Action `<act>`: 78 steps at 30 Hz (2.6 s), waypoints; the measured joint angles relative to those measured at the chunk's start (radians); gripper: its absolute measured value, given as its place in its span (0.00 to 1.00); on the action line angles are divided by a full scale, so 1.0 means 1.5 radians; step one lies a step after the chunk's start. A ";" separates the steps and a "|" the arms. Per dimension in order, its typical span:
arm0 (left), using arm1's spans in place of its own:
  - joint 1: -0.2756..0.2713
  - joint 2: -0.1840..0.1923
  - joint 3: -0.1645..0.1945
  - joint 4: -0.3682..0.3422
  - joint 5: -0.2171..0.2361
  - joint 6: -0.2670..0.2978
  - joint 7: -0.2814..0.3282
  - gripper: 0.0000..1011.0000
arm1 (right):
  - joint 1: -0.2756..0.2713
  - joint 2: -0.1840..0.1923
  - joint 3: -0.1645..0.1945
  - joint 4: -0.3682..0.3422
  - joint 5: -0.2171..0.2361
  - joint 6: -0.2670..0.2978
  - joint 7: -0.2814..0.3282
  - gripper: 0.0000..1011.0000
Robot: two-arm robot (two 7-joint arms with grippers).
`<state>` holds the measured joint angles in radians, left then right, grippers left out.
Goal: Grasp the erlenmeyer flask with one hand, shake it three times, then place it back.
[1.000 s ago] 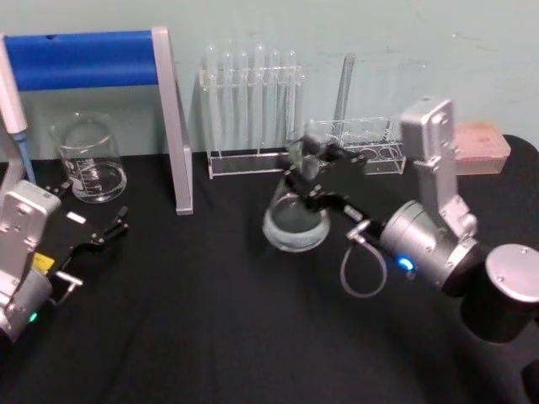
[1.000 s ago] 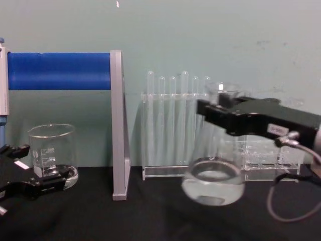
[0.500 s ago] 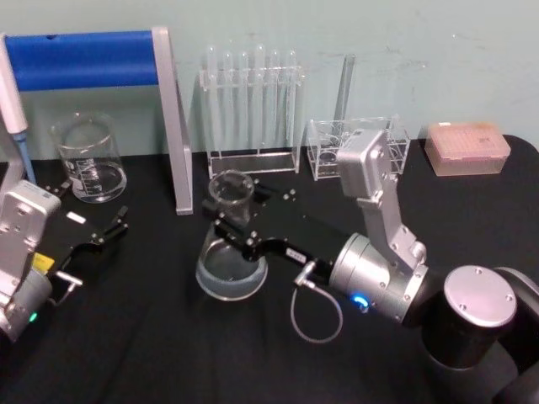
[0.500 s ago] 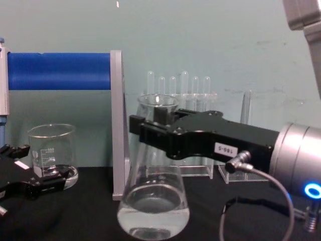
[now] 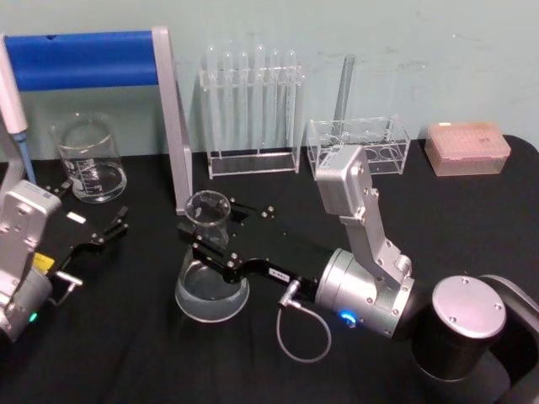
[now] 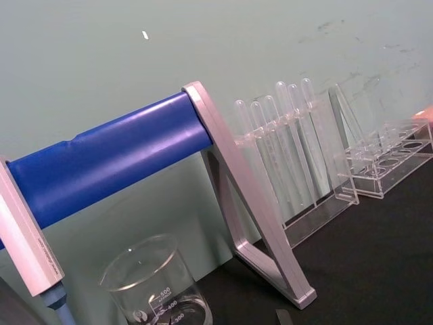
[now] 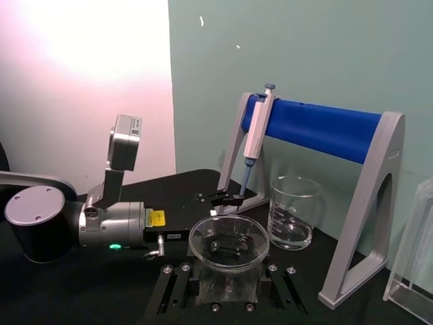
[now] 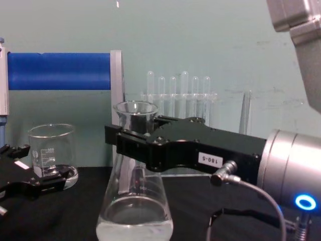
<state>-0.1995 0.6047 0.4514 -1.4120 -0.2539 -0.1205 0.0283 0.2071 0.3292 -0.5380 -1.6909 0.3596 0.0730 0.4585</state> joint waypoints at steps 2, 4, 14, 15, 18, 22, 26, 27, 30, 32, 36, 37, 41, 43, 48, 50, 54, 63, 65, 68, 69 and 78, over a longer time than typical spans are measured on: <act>0.000 0.000 0.000 0.000 0.000 0.000 0.000 0.99 | 0.002 0.000 0.001 0.001 0.001 0.000 -0.003 0.45; 0.000 0.000 0.000 0.000 0.000 0.000 0.000 0.99 | 0.005 0.000 0.005 0.006 0.002 -0.001 -0.009 0.45; 0.000 0.000 0.000 0.000 0.000 0.000 0.000 0.99 | 0.015 0.003 0.040 0.026 0.000 -0.010 -0.043 0.45; 0.000 0.000 0.000 0.000 0.000 0.000 0.000 0.99 | 0.016 0.003 0.047 0.031 -0.002 -0.012 -0.049 0.44; 0.000 0.000 0.000 0.000 0.000 0.000 0.000 0.99 | 0.019 0.004 0.064 0.040 -0.005 -0.014 -0.062 0.45; 0.000 0.000 0.000 0.000 0.000 0.000 0.000 0.99 | 0.021 0.005 0.086 0.050 -0.010 -0.017 -0.080 0.45; 0.000 0.000 0.000 0.000 0.000 0.000 0.000 0.99 | 0.022 0.005 0.109 0.059 -0.015 -0.020 -0.095 0.44; 0.000 0.000 0.000 0.000 0.000 0.000 0.000 0.99 | 0.022 0.005 0.118 0.062 -0.016 -0.020 -0.100 0.45; 0.000 0.000 0.000 0.000 0.000 0.000 0.000 0.99 | 0.022 0.004 0.131 0.065 -0.019 -0.021 -0.107 0.45; 0.000 0.000 0.000 0.000 0.000 0.000 0.000 0.99 | 0.021 0.004 0.142 0.068 -0.021 -0.022 -0.112 0.45; 0.000 0.000 0.000 0.000 0.000 0.000 0.000 0.99 | 0.019 0.002 0.159 0.072 -0.025 -0.022 -0.121 0.44; 0.000 0.000 0.000 0.000 0.000 0.000 0.000 0.99 | 0.018 0.002 0.164 0.073 -0.027 -0.022 -0.123 0.44; 0.000 0.000 0.000 0.000 0.000 0.000 0.000 0.99 | 0.016 0.000 0.177 0.075 -0.031 -0.022 -0.126 0.45; 0.000 0.000 0.000 0.000 0.000 0.000 0.000 0.99 | 0.016 -0.001 0.180 0.076 -0.032 -0.022 -0.126 0.45; 0.000 0.000 0.000 0.000 0.000 0.000 0.000 0.99 | 0.014 -0.005 0.186 0.076 -0.037 -0.020 -0.125 0.44; 0.000 0.000 0.000 0.000 0.000 0.000 0.000 0.99 | 0.014 -0.006 0.186 0.076 -0.037 -0.019 -0.123 0.45; 0.000 0.000 0.000 0.000 0.000 0.000 0.000 0.99 | 0.012 -0.012 0.180 0.072 -0.038 -0.017 -0.113 0.45; 0.000 0.000 0.000 0.000 0.000 0.000 0.000 0.99 | 0.006 -0.017 0.143 0.053 -0.034 -0.010 -0.078 0.44; 0.000 0.000 0.000 0.000 0.000 0.000 0.000 0.99 | 0.005 -0.017 0.134 0.050 -0.032 -0.009 -0.072 0.44; 0.000 0.000 0.000 0.000 0.000 0.000 0.000 0.99 | 0.003 -0.017 0.119 0.043 -0.028 -0.007 -0.062 0.44; 0.000 0.000 0.000 0.000 0.000 0.000 0.000 0.99 | 0.002 -0.017 0.111 0.040 -0.027 -0.006 -0.057 0.44; 0.000 0.000 0.000 0.000 0.000 0.000 0.000 0.99 | 0.002 -0.011 0.075 0.026 -0.021 -0.002 -0.037 0.45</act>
<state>-0.1995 0.6047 0.4514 -1.4120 -0.2539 -0.1205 0.0283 0.2094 0.3126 -0.4255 -1.6514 0.3285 0.0694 0.4037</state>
